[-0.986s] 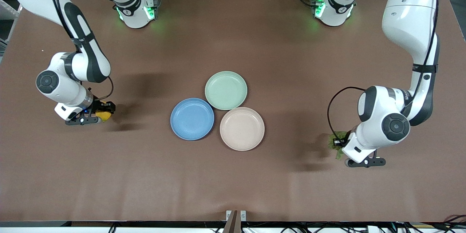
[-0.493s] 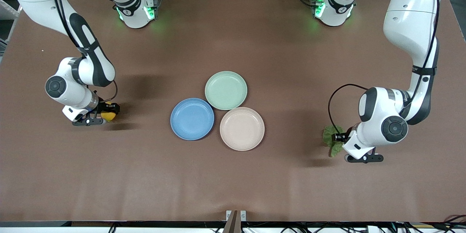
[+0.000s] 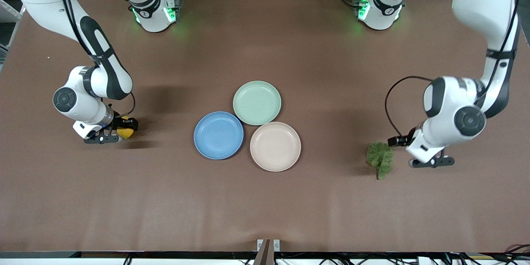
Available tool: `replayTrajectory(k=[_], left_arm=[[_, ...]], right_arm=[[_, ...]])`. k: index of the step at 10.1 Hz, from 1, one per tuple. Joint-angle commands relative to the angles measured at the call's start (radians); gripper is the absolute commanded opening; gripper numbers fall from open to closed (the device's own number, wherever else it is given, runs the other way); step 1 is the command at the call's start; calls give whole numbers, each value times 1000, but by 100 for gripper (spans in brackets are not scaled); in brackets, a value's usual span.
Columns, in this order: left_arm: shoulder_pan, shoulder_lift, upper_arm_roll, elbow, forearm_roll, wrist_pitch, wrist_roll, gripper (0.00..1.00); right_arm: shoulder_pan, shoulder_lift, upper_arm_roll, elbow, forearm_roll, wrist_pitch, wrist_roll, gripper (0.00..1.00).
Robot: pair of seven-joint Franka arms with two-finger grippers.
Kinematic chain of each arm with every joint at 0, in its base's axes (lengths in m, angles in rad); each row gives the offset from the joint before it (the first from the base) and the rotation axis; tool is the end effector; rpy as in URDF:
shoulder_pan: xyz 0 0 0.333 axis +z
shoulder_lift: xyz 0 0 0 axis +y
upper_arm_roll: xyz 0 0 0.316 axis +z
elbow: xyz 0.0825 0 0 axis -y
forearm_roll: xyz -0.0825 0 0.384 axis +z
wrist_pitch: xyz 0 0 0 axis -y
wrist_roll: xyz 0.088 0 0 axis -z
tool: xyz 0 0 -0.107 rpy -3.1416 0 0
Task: Pick lemon and lettuce from blue and beige plates
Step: 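Lower the lemon onto the table while the left gripper releases the lettuce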
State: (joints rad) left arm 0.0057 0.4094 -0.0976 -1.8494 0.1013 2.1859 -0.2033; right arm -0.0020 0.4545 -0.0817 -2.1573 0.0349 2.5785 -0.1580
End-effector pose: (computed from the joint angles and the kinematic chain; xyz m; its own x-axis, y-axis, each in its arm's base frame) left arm 0.6286 -0.0505 0.2979 0.9964 0.0582 -0.0616 0.0549 -0.9971 -0.0531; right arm 0.5606 -0.0484 0.1820 0.9981 0.0519 -0.0336 0.0524 -0.9985 0.0130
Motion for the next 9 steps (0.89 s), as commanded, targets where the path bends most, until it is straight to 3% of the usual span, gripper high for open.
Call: replayTrajectory(k=[1, 3, 5, 7, 9], left_arm=[[5, -199, -10, -209, -9, 32, -1, 100], [5, -318, -28, -298, -9, 32, -2, 100], [7, -409, -31, -335, -26, 28, 13, 100], [-9, -429, -28, -286, -52, 28, 18, 100], [-16, -434, -28, -146, -48, -39, 15, 100]], right_arm=[[2, -34, 2, 100, 19, -143, -6, 100], [2, -60, 2, 209, 19, -327, -5, 100], [5, -115, 3, 235, 31, -394, 20, 100], [8, -157, 3, 293, 42, -536, 58, 100], [4, -236, 6, 310, 77, -610, 69, 100]])
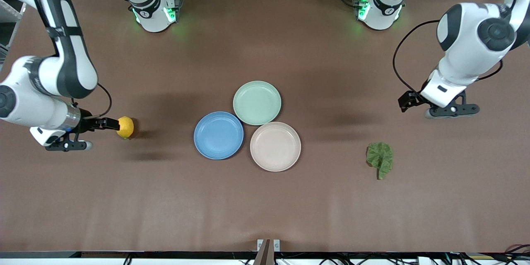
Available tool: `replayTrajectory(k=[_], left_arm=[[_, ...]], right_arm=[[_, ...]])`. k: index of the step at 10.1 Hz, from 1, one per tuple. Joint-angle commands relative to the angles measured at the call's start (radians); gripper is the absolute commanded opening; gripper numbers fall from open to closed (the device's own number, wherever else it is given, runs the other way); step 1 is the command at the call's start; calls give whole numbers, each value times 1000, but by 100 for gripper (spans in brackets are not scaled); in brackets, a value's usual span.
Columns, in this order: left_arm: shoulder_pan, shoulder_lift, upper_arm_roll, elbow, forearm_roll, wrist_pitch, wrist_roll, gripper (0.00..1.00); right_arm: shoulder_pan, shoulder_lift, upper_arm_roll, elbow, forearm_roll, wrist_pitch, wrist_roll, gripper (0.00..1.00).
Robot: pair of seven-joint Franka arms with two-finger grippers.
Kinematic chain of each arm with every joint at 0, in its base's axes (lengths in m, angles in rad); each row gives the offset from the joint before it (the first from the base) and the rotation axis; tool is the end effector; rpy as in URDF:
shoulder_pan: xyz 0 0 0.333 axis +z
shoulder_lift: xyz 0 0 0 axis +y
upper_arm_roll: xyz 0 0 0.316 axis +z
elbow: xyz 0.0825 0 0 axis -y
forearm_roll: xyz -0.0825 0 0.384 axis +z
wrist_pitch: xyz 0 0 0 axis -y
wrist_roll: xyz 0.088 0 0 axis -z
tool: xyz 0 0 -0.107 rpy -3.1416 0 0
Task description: Pick lemon and lettuce from blue and beige plates
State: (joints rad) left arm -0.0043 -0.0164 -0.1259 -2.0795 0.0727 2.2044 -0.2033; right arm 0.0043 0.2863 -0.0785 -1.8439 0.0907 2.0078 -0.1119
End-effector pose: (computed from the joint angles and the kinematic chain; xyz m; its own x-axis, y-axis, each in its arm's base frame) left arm 0.5525 -0.0701 0.4480 0.9882 0.0309 0.1497 0.0368 -0.9987 -0.0366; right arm 0.6109 -0.0374 0.3626 0.9934 0.0001 -0.1150 -0.0078 -0.9977 -0.0680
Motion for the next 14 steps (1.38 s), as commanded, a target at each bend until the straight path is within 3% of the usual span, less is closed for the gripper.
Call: replayTrajectory(k=[1, 3, 5, 8, 14], left_arm=[[-8, -7, 0, 166, -18, -157, 22, 100], [-8, -7, 0, 278, -31, -327, 102, 100], [-9, -7, 0, 379, -76, -466, 113, 100], [-13, -7, -1, 490, -79, -622, 114, 100], [-14, -10, -4, 584, -80, -727, 114, 100]], right_arm=[[-4, -108, 8, -1, 23, -72, 20, 100], [-6, -145, 34, 73, 17, -232, 88, 100], [-12, -145, 43, 234, -52, -409, 103, 100], [-12, -159, 43, 379, -72, -538, 113, 100], [-30, -274, 46, 413, -62, -653, 116, 100]])
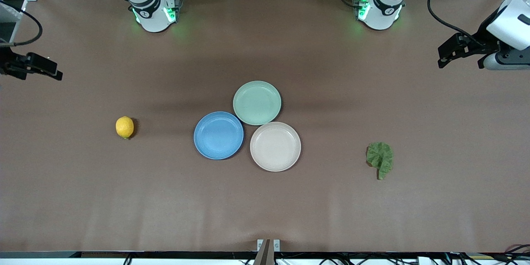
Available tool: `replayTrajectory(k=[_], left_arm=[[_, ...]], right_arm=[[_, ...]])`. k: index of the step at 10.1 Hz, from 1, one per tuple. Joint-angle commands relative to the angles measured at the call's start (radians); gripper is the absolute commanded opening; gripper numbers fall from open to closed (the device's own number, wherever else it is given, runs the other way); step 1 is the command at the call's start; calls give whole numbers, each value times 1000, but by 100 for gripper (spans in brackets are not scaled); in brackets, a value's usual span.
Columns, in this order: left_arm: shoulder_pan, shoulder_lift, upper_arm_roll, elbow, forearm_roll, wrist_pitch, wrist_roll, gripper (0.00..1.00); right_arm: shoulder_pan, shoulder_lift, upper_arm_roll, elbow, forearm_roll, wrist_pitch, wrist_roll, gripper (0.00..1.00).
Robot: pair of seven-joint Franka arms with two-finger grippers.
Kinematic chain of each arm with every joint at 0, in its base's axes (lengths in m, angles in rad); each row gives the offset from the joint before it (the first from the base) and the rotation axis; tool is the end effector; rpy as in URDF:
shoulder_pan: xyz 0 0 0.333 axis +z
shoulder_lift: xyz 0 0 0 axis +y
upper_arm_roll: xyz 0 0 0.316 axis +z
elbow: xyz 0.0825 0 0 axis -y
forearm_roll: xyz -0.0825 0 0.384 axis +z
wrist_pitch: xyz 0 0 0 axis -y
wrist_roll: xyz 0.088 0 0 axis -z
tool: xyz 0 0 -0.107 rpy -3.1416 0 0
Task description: Pick lemon and lettuce from blue and beige plates
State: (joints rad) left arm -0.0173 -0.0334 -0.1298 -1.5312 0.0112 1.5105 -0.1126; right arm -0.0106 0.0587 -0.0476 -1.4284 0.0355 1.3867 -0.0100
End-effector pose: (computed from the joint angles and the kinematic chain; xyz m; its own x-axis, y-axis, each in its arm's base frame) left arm 0.5325 -0.0790 0.6558 0.9993 -0.0338 0.0141 -0.0336 -0.9993 -0.0140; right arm 0.5528 -0.0270 0.6427 0.9941 -0.0416 -0.0997 -0.0452 -0.9984 -0.0336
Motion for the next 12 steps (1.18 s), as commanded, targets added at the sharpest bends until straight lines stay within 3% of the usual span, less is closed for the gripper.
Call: replayTrajectory(k=[1, 4, 12], left_arm=[[-3, 7, -1, 48, -19, -48, 24, 100], [-3, 7, -2, 48, -19, -49, 25, 100], [-3, 9, 1, 62, -31, -47, 22, 100]], right_arm=[[-17, -71, 15, -3, -6, -58, 15, 100], [-17, -111, 15, -3, -8, -90, 15, 100], [-12, -128, 18, -29, -20, -17, 88, 100]])
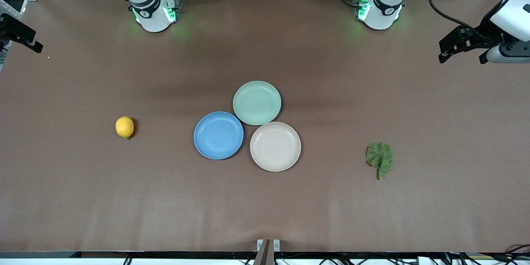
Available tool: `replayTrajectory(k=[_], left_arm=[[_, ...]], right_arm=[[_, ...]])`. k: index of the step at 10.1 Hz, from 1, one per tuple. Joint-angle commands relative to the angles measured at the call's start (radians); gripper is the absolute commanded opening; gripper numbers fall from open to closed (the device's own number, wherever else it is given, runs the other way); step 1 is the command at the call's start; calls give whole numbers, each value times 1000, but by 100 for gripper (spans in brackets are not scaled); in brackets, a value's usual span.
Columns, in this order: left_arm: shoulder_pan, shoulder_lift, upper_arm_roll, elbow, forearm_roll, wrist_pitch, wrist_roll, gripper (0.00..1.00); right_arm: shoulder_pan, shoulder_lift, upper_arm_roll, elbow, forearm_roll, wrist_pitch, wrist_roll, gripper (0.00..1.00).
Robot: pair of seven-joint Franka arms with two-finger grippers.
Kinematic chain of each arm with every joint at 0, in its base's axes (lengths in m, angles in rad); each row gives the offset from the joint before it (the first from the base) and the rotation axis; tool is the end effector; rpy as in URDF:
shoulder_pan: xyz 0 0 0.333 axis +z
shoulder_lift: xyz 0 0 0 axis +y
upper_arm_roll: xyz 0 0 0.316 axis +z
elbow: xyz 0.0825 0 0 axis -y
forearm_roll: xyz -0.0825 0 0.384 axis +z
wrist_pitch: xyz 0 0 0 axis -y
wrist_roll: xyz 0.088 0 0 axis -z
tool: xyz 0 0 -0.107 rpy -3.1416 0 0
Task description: Pick lemon and lettuce from blue and beige plates
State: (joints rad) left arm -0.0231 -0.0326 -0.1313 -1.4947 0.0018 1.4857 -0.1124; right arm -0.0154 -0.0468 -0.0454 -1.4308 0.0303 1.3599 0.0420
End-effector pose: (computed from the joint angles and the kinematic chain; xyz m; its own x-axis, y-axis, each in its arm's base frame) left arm 0.5290 -0.0835 0.6701 0.9988 -0.0418 0.0239 -0.0418 -0.9991 -0.0034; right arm 0.5143 -0.0283 0.6958 0.9950 -0.0962 -0.0254 -0.0969 -0.9948 -0.0308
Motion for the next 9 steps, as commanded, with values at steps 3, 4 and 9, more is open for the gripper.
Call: replayTrajectory(k=[3, 4, 9], left_arm=[[3, 7, 4, 25, -19, -21, 19, 100], [5, 7, 5, 25, -19, -21, 20, 100], [6, 7, 6, 25, -19, -21, 23, 100]], right_arm=[[-9, -21, 16, -25, -15, 10, 32, 100], [-9, -21, 16, -25, -15, 11, 29, 100], [-9, -21, 16, -25, -15, 11, 27, 100]])
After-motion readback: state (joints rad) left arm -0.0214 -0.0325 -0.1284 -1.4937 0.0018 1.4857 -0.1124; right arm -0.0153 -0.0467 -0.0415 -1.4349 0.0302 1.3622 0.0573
